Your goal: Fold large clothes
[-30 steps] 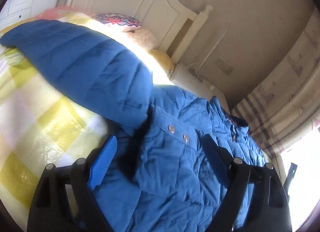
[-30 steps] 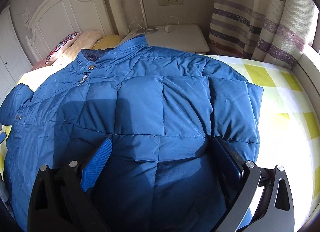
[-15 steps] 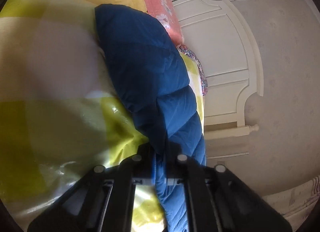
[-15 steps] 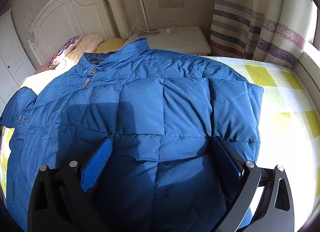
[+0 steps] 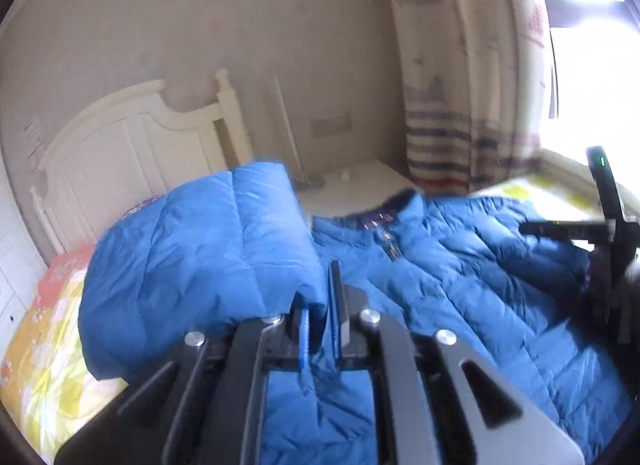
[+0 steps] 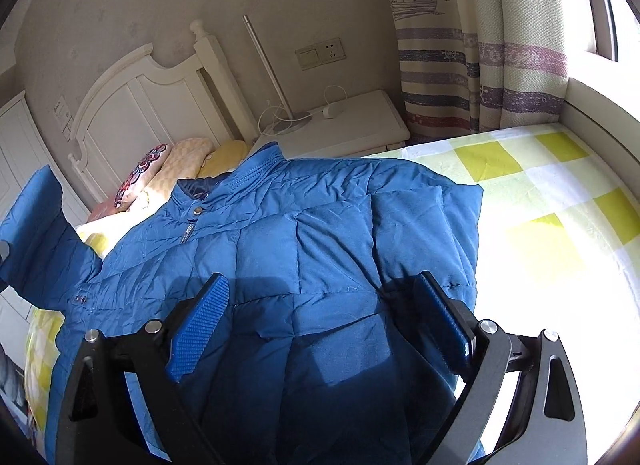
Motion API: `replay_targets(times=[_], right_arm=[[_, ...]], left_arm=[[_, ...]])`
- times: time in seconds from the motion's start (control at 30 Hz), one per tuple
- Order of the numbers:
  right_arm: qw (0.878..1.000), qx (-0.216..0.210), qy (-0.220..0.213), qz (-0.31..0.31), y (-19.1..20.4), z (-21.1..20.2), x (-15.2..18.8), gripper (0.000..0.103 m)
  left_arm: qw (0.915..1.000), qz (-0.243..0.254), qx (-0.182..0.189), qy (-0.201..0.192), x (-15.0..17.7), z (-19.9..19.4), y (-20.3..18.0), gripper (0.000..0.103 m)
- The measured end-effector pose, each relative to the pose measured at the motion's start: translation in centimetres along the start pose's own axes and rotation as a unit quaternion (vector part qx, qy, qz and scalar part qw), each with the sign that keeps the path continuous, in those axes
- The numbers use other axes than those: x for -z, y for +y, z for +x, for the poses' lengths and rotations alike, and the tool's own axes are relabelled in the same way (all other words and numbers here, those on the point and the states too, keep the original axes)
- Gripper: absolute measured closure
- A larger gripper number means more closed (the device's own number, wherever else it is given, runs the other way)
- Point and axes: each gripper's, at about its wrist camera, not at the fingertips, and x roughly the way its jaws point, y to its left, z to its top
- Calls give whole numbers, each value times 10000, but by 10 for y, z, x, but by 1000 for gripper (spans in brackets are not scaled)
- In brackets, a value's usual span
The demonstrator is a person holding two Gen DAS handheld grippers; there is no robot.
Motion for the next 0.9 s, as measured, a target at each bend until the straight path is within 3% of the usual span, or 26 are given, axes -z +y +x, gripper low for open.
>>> replay_targets(times=[0.07, 0.1, 0.13, 0.17, 0.23, 0.3, 0.37, 0.43, 0.53, 0.57, 0.63, 0.67, 0.7, 0.73, 0.8, 0.9], right_arm=[[10000, 40, 24, 21, -1, 1, 0, 13], [9999, 70, 81, -10, 0, 3, 0, 13], [9998, 83, 157, -41, 1, 6, 0, 12], [9998, 69, 205, -49, 2, 8, -1, 12], [9997, 32, 254, -30, 1, 10, 0, 12], [9998, -5, 195, -9, 0, 7, 1, 12], [9999, -18, 164, 8, -1, 6, 1, 12], [9999, -20, 171, 5, -1, 6, 1, 12], [9998, -45, 193, 17, -2, 6, 1, 12], [9998, -49, 194, 13, -2, 6, 1, 12], [9998, -44, 185, 10, -1, 6, 1, 12], [9998, -31, 181, 1, -1, 6, 1, 12], [9998, -19, 178, -6, 0, 5, 2, 12], [9998, -8, 179, -11, 0, 5, 1, 12], [9998, 15, 196, -19, 1, 6, 1, 12], [9997, 50, 214, -44, 2, 8, 1, 12]], left_arm=[[9921, 767, 369, 925, 32, 41, -62, 85], [9876, 1183, 1, 1031, 56, 51, -85, 85], [9819, 1617, -404, 905, 60, 50, -100, 85], [9787, 1773, -586, 850, 64, 47, -105, 84], [9804, 1686, -565, 851, 66, 48, -101, 79], [9863, 1371, -267, 873, 65, 44, -86, 73], [9916, 1049, -114, 748, 60, 31, -69, 54], [9977, 599, -160, 266, 58, 1, -46, 31], [9967, -683, -342, -265, 55, -33, 13, 12], [9905, -1262, -491, -220, 58, -33, 39, 12], [9678, -2377, -791, 245, 72, -19, 85, 17], [9548, -2799, -816, 574, 82, -8, 103, 23], [9441, -3043, -836, 954, 91, 4, 116, 37], [9369, -3125, -848, 1317, 101, 15, 123, 42], [9329, -3074, -775, 1707, 112, 31, 127, 39], [9343, -2998, -903, 1705, 112, 32, 127, 38]])
